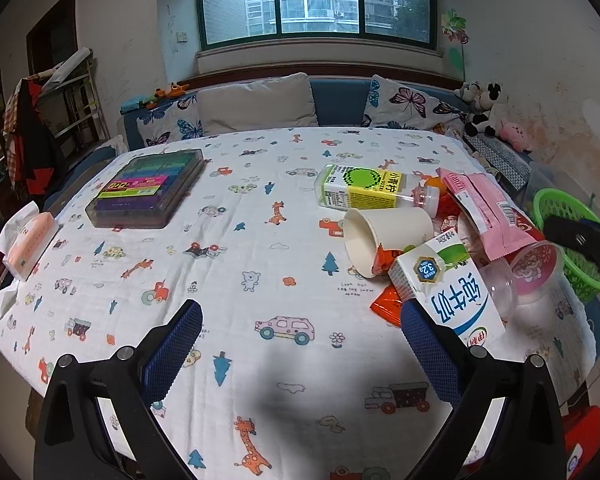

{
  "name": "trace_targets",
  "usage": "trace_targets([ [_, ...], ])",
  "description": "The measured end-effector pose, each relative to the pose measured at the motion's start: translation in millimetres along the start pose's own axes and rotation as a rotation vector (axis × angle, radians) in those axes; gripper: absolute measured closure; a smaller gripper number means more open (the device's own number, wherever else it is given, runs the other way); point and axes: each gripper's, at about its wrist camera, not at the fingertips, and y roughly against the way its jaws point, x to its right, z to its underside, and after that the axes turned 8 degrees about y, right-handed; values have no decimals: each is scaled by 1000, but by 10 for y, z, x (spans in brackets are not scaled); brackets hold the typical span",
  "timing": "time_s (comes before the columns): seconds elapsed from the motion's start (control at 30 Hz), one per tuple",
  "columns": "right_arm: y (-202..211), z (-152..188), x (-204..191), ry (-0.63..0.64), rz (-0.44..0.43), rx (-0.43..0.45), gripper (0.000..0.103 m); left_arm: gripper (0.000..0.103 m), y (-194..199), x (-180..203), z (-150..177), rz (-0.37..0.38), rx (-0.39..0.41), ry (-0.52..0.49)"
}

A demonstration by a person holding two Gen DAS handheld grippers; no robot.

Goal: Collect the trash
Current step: 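Grasp the pink snack wrapper with the right gripper while the left grasps the milk carton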

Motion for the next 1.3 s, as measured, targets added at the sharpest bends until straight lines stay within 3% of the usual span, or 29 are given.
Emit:
trace_targets([
  [0.23,-416,-301,-26,45,-32,-81,9,7,-70,3,-32,0,-22,3],
  [0.57,-958,-456,-50,101,17,-184,11,7,-138,60,-69,18,-50,4],
  [0.7,-1054,-470,-10,99,28,-214,23,7,-172,113,-97,48,-78,8],
  [0.83,-1027,-464,79,58,-12,-212,47,7,-215,215,-126,82,-105,6],
  [1.13,-610,-479,323,-6,-34,-110,49,7,-380,578,-235,163,-195,27],
  [1.3,-338,-456,585,-45,-12,-55,49,7,-531,795,-287,160,-241,36],
])
